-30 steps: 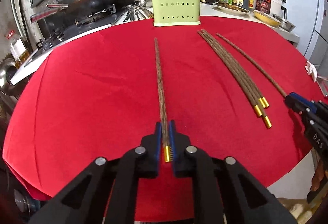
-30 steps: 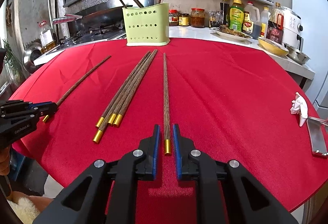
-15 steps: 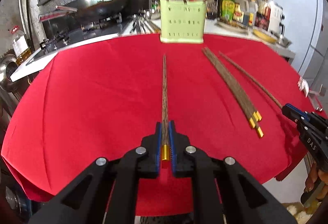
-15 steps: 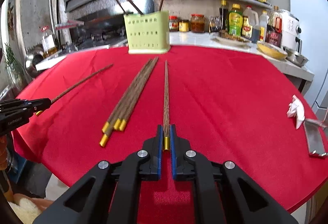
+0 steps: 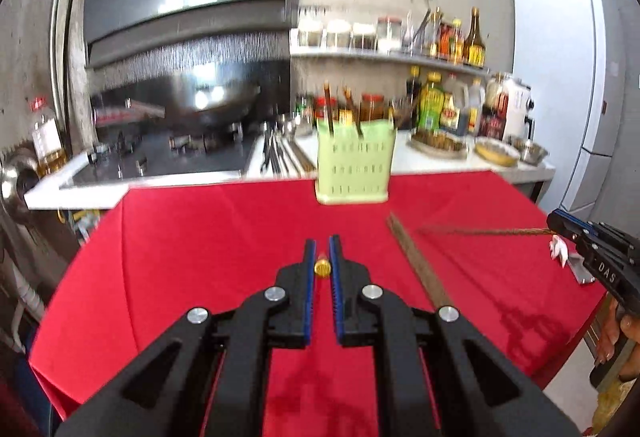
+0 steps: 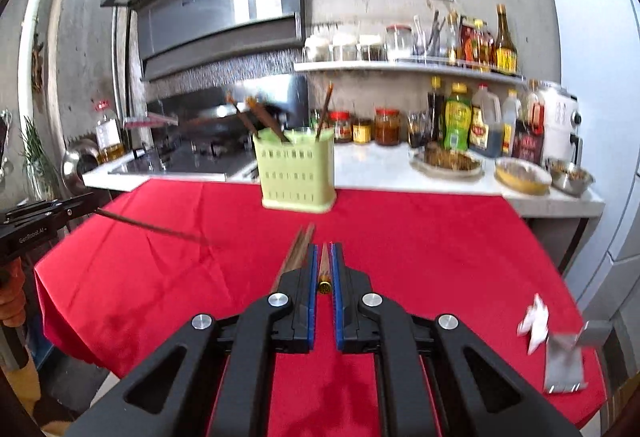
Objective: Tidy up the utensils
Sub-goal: 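Carry both held chopsticks upright toward the green holder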
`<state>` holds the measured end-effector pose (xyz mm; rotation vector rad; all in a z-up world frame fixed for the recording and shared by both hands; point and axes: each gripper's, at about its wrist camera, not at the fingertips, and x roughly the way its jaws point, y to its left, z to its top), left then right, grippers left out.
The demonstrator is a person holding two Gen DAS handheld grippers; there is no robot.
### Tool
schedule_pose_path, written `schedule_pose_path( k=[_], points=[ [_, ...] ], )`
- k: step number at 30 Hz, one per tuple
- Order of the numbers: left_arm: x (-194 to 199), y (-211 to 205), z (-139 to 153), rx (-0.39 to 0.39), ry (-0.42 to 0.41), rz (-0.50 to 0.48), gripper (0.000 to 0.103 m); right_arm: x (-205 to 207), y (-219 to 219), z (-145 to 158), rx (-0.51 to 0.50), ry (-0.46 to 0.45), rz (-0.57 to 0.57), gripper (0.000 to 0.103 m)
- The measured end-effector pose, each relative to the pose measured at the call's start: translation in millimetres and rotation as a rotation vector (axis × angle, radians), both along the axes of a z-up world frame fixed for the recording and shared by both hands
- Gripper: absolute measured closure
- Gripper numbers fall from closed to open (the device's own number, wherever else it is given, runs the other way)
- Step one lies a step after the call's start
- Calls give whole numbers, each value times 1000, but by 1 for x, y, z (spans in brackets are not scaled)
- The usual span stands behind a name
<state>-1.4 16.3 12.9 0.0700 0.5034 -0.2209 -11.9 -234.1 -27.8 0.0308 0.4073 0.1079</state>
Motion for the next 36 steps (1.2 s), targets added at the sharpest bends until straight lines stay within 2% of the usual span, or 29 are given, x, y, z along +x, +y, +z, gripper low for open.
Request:
schedule_pose_path(
  k=[5, 11, 16, 21, 27, 31, 36],
  points=[
    [5, 0, 35, 0, -76, -16, 96, 11, -3, 41, 3, -55, 7, 96],
    [11, 0, 56, 0, -122, -27, 96, 23, 1, 74, -25, -106, 14, 96],
    [21, -1, 55, 5, -72, -52, 96, 36, 5, 78, -40, -111, 19, 96],
    [27, -1, 42, 21, 3, -82, 96, 41, 10, 77, -63, -129, 13, 96],
    [39, -9, 27, 36, 43, -97, 96, 49, 10, 73, -81, -131, 5, 96],
    [39, -12, 30, 44, 30, -102, 96, 54, 5, 70, -63, -116, 10, 96],
    [30, -8, 55, 67, -16, -120, 96, 52, 5, 81, -62, -151, 16, 96]
  ],
)
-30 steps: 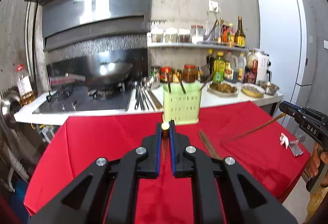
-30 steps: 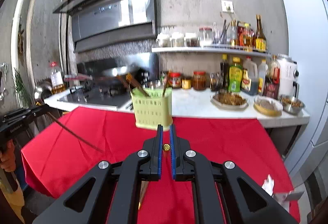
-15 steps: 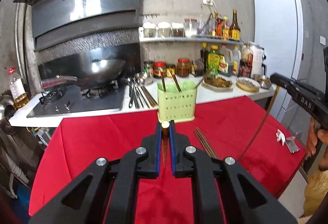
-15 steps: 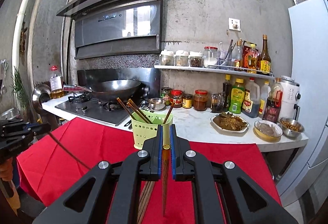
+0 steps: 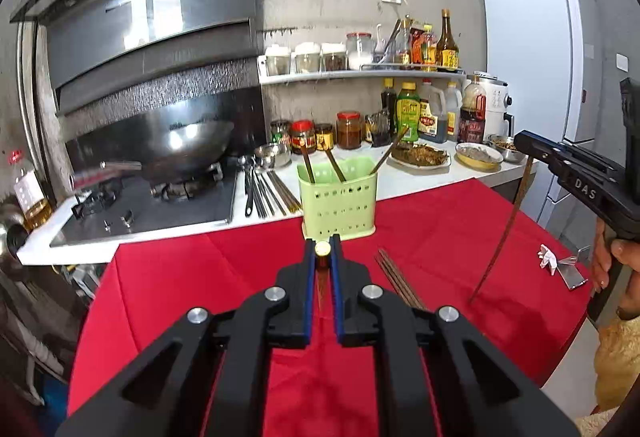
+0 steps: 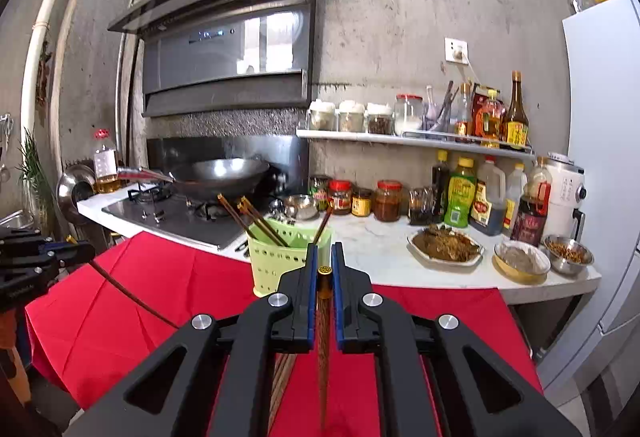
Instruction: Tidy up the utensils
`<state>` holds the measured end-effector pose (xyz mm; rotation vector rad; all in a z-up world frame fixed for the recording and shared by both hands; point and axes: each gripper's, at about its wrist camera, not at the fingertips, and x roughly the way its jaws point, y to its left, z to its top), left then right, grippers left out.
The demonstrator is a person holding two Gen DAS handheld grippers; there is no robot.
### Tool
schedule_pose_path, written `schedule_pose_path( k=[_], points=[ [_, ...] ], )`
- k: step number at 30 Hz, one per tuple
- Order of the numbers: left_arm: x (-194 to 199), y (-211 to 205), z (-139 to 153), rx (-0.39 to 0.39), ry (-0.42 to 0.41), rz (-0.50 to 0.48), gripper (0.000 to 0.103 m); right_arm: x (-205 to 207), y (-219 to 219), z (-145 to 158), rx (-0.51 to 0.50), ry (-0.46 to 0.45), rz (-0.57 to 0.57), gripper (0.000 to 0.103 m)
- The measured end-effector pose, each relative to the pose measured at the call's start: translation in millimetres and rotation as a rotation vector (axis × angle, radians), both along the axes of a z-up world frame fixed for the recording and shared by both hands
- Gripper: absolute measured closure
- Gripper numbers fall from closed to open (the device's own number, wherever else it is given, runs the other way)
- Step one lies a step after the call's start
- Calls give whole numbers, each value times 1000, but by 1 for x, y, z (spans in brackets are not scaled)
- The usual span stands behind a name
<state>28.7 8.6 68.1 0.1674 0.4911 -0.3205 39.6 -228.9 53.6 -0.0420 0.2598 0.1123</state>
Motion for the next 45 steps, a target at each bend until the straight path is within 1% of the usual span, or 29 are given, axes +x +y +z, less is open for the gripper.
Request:
schedule_pose_path(
  k=[3, 6, 15, 17, 20, 23, 25, 27, 30, 35, 39, 40, 41, 43, 45],
  points=[
    [3, -2, 2, 14, 21, -5, 96, 4, 1, 1, -1, -3, 0, 96],
    [10, -3, -2, 4, 53, -11, 96, 8, 2, -2, 5, 7, -1, 96],
    [19, -12, -10, 9, 44, -2, 96, 14, -5, -13, 25, 32, -12, 96],
    [23, -14, -16, 14, 62, 2, 96, 13, -6, -15, 26, 22, -20, 96],
    [32, -15, -37, 21, 117, 7, 96, 14, -6, -18, 23, 27, -20, 96],
    [37, -15, -55, 22, 155, 16, 96, 18, -4, -30, 16, 74, -13, 96],
    [39, -14, -64, 20, 170, 20, 101, 21, 0, -46, 0, 109, -9, 96],
    [38, -14, -71, 21, 173, 28, 102, 20, 3, -58, -19, 116, -12, 96],
    [38, -12, -73, 17, 172, 31, 102, 15, 5, -61, -20, 110, -10, 96],
    [35, -5, -62, -10, 138, 33, 102, 14, 7, -57, -5, 108, 4, 96],
    [38, 2, -47, -29, 105, 39, 102, 22, 8, -50, -9, 100, 10, 96],
    [39, 1, -44, -27, 99, 32, 102, 25, 8, -50, -6, 104, 14, 96],
    [42, 0, -44, -20, 105, 4, 102, 27, 7, -50, -2, 105, 14, 96],
    [46, -1, -51, -15, 107, 29, 102, 31, 8, -52, 5, 111, 21, 96],
    [47, -1, -63, 15, 122, 35, 102, 29, 9, -56, 6, 116, 26, 96]
  ],
)
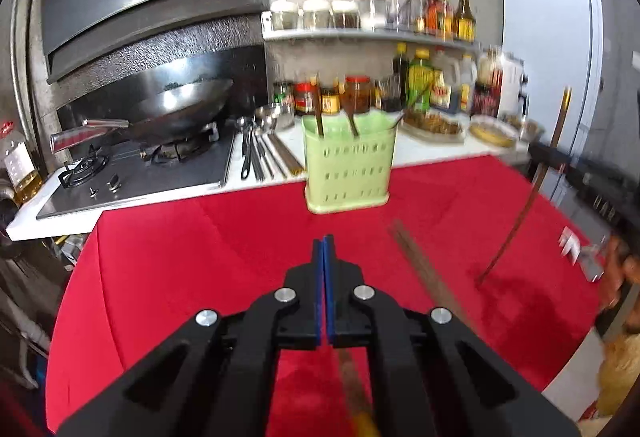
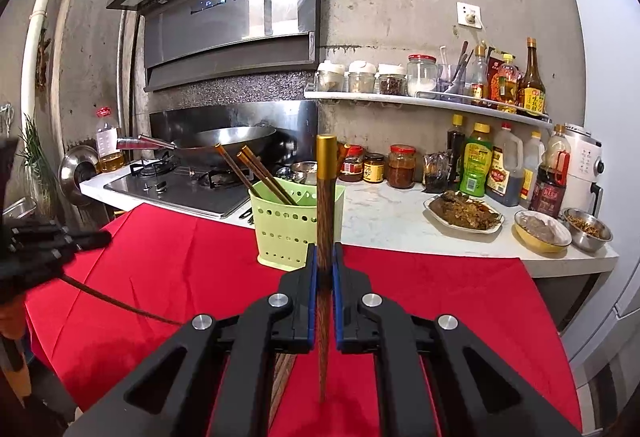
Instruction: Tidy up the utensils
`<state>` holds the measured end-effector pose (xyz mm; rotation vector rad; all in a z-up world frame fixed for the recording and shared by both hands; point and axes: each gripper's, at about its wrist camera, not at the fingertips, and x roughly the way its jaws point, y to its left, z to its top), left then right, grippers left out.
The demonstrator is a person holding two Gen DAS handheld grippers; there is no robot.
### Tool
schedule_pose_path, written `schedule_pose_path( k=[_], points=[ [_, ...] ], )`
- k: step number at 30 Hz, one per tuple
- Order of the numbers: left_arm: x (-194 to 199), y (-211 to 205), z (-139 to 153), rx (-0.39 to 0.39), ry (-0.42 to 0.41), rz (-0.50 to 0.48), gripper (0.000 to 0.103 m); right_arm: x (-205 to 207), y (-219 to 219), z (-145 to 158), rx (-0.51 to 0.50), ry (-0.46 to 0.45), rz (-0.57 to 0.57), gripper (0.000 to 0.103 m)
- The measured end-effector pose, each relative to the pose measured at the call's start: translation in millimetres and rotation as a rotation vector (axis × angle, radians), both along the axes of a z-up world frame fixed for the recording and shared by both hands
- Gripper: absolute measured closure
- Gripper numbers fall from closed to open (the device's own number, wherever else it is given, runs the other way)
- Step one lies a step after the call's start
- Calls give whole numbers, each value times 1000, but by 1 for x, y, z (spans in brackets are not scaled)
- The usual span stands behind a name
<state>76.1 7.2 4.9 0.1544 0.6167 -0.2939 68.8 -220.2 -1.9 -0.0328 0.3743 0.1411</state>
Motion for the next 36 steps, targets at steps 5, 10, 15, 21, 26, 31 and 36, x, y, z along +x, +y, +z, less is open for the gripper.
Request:
schedule_pose_path(
  k=[5, 10, 15, 21, 26, 31, 36],
  points=[
    [7, 2, -24, 23, 29, 33, 102, -1, 2, -7, -8, 6, -1, 96],
    [19, -2, -52, 37, 122, 45, 102, -5, 2, -6, -16, 6, 2, 96],
    [-15, 4, -74, 44, 206, 16, 86, -15, 1, -8, -22, -12, -4, 96],
    [-54, 12, -107, 69, 284, 23, 62, -23, 3, -9, -19, -20, 1, 96],
    [-66, 21, -124, 67, 337, 43, 82, -27, 4, -10, -18, -21, 4, 96],
    [-70, 22, -125, 78, 321, 65, 92, -26, 3, -10, -18, -21, 2, 96],
    [-69, 21, -113, 74, 277, 62, 96, -33, 2, -11, -7, -21, -8, 96]
  ],
)
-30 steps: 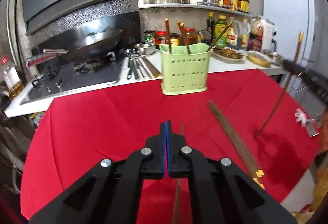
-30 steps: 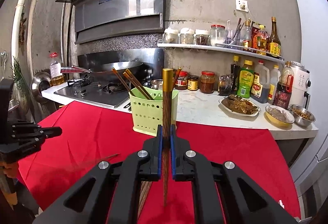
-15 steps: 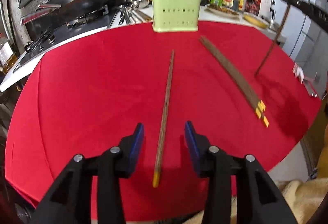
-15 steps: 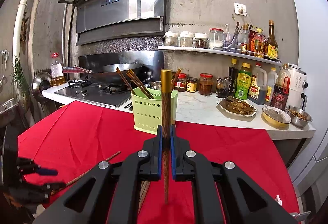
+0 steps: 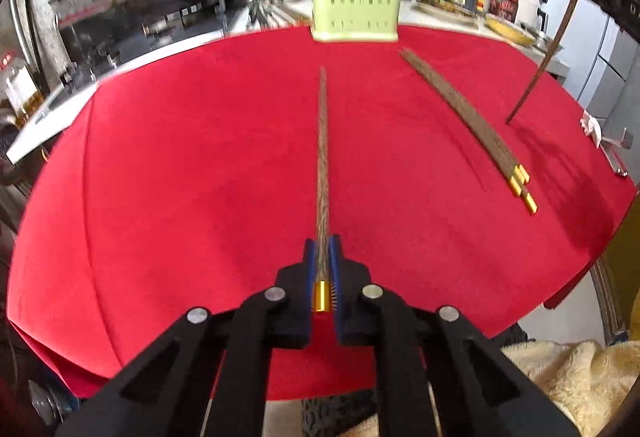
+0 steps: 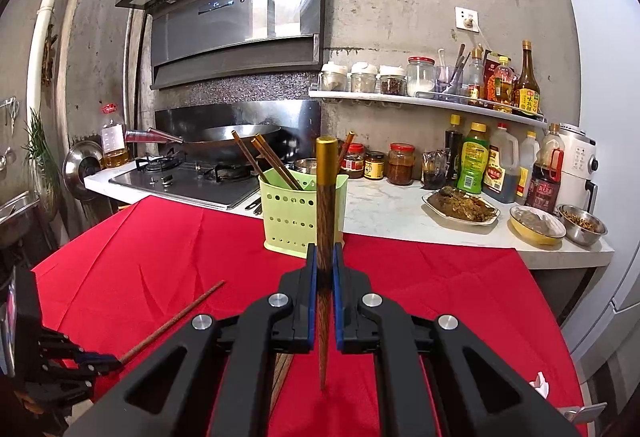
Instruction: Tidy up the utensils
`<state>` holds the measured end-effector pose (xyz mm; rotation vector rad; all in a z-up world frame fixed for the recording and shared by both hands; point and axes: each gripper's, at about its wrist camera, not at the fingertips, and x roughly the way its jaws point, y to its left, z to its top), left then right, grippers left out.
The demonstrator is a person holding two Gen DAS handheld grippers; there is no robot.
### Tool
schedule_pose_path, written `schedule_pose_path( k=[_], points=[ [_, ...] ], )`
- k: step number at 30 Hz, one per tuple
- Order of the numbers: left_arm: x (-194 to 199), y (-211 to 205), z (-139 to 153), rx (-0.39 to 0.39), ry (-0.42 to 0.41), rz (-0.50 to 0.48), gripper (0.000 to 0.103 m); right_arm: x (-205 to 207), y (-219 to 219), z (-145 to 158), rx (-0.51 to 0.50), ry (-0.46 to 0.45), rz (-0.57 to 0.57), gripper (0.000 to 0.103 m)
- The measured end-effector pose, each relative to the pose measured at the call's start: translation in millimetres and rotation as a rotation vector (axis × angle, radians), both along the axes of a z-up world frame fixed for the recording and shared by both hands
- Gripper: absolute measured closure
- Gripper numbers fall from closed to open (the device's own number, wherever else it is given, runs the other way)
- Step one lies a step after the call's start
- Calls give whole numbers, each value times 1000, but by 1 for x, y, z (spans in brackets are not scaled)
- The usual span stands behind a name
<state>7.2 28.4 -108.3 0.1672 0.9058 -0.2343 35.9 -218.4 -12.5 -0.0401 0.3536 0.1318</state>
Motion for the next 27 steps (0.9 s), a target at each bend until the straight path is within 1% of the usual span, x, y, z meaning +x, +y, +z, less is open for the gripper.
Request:
schedule_pose_path(
  k=[2, 9, 11, 15, 20, 23, 27],
  points=[
    [3, 2, 16, -30, -39, 0, 96, -2, -2, 0, 0, -1, -4, 96],
    [12, 7, 98, -128, -265, -7, 97, -3, -5, 5, 15, -9, -13, 96],
    [15, 4, 119, -137, -323, -13, 97, -3, -6, 6, 14, -10, -14, 96],
    [22, -2, 148, -139, -390, -24, 97, -3, -7, 6, 13, -8, -18, 96],
    [37, -11, 166, -140, -411, -45, 97, 2, -11, 5, 16, 5, -28, 96],
    [52, -20, 175, -136, -394, -74, 97, 6, -12, 5, 21, 13, -32, 96],
    [67, -28, 180, -128, -384, -91, 97, 13, -13, 4, 22, 18, -37, 96]
  ],
)
